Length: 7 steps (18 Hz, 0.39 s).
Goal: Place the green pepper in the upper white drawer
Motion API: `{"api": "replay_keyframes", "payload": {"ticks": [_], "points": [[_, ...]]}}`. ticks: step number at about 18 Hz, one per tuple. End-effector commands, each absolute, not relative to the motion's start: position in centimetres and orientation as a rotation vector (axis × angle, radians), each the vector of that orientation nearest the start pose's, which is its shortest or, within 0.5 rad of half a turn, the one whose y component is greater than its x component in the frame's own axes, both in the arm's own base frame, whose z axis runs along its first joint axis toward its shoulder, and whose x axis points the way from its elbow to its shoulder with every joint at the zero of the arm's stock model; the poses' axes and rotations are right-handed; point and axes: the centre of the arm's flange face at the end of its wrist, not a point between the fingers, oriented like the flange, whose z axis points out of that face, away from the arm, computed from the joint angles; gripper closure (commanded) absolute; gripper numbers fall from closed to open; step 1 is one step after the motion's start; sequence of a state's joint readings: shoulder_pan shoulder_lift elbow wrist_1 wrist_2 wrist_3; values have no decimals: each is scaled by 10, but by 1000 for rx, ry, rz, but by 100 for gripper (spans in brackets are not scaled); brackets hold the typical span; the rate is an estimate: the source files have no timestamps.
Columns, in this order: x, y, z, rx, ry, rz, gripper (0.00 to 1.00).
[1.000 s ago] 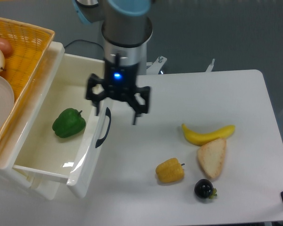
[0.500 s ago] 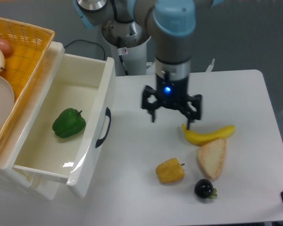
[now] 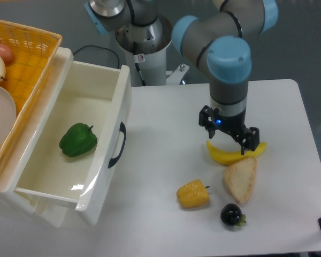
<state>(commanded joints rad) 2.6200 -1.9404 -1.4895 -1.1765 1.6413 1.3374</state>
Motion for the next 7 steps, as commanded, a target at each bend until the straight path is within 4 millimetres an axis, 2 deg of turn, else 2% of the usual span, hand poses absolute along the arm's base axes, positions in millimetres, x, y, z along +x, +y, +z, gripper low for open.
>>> {"api": "replay_keyframes", "payload": {"ticks": [7], "points": [[-501, 432, 329, -3131, 462, 128, 0]]}}
